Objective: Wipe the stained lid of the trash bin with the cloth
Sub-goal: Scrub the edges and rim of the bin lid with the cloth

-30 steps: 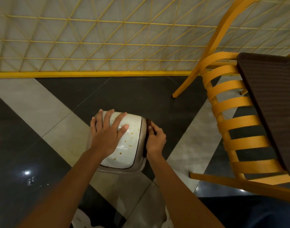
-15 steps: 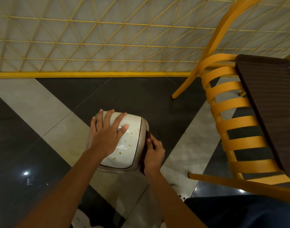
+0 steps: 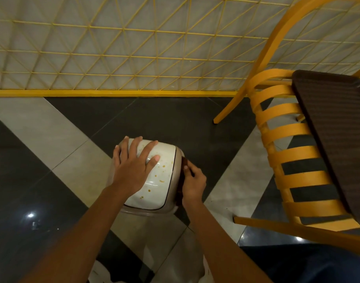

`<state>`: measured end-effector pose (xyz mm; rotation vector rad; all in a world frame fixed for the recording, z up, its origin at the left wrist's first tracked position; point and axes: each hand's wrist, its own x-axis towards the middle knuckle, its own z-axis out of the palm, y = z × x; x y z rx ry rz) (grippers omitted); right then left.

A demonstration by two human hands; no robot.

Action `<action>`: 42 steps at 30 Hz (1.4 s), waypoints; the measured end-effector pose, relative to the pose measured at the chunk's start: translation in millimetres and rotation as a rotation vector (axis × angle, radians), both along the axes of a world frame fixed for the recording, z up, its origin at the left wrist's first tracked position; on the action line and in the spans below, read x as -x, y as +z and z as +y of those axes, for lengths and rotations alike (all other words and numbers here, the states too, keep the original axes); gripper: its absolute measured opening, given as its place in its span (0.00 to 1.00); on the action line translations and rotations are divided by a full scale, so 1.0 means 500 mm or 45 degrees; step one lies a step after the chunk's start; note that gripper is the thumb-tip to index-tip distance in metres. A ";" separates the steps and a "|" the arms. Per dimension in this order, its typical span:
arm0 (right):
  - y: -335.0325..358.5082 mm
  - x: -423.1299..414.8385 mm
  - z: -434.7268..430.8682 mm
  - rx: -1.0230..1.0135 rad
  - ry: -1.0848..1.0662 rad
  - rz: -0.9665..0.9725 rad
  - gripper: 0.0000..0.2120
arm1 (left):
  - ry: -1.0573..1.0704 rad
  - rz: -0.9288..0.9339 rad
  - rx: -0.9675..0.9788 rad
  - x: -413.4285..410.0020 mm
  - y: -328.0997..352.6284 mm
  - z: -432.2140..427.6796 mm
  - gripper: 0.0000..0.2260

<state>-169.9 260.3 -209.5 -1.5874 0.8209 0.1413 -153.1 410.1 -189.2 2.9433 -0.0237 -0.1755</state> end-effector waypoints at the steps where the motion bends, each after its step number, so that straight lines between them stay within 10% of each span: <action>1: 0.001 -0.002 0.001 0.009 0.014 0.003 0.12 | -0.006 -0.005 -0.001 0.000 -0.001 0.001 0.29; 12: 0.035 0.008 -0.002 0.079 0.058 -0.008 0.12 | -0.032 0.002 -0.021 0.001 0.000 0.002 0.29; 21: 0.096 -0.066 0.007 0.691 0.781 -0.449 0.10 | -0.012 0.009 -0.044 0.004 0.001 0.002 0.25; 42: 0.093 -0.056 0.021 0.691 0.734 -0.488 0.10 | 0.044 0.094 -0.039 0.005 0.009 0.001 0.26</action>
